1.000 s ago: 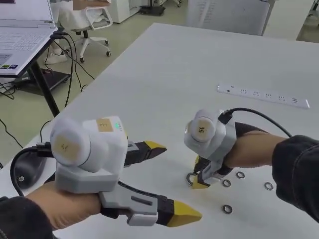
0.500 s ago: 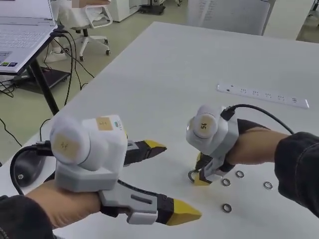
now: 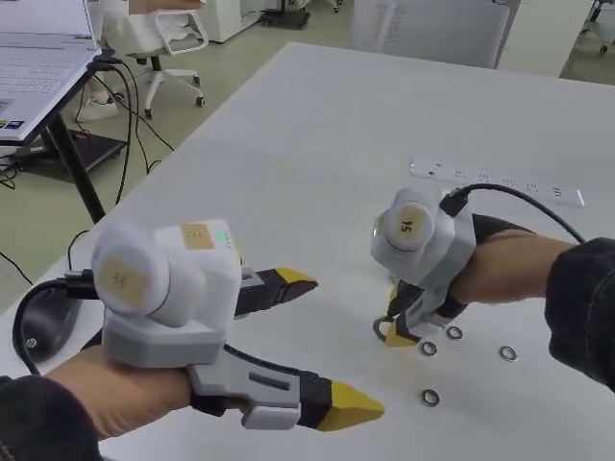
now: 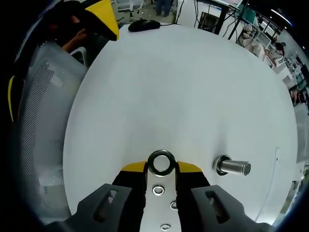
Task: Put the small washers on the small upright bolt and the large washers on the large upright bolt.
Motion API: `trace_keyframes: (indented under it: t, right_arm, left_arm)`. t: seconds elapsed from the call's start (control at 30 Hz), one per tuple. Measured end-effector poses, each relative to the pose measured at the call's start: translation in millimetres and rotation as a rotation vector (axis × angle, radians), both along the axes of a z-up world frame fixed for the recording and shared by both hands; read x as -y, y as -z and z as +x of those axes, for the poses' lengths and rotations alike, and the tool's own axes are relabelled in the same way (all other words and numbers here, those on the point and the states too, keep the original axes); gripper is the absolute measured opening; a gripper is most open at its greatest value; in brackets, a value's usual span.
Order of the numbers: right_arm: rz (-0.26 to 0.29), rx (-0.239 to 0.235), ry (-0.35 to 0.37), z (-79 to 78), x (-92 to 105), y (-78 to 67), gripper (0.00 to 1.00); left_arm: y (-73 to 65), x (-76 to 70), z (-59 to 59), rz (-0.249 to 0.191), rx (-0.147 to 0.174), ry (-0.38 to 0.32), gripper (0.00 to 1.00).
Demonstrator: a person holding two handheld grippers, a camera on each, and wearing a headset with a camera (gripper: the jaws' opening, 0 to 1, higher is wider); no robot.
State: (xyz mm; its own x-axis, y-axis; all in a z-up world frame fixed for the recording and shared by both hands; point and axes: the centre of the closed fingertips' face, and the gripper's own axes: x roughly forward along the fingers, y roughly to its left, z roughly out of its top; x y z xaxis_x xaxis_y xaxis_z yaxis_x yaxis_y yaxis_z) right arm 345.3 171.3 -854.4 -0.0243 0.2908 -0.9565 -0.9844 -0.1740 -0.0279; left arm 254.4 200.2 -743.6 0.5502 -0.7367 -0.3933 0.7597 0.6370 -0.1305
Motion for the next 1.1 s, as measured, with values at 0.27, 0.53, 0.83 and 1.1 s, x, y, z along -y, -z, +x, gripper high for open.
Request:
trace_keyframes:
  t: [0.27, 0.53, 0.83, 1.1]
  right_arm:
    - [-0.002, 0.017, 0.024, 10.0, 17.4, -11.8, 0.23]
    - [-0.008, 0.041, 0.054, 24.9, 33.6, -22.1, 0.23]
    - [-0.010, 0.072, 0.064, 38.2, 37.1, -35.1, 0.23]
    - [0.006, 0.109, 0.067, 54.6, 28.1, -49.1, 0.23]
  left_arm:
    - [-1.0, 4.2, 1.8, -0.001, 0.003, 0.013, 0.82]
    - [1.4, 7.4, 2.8, 0.003, -0.003, 0.026, 0.82]
    - [1.6, 9.0, 4.4, 0.005, -0.007, 0.036, 0.82]
    - [3.9, 8.3, 4.1, 0.005, -0.012, 0.036, 0.82]
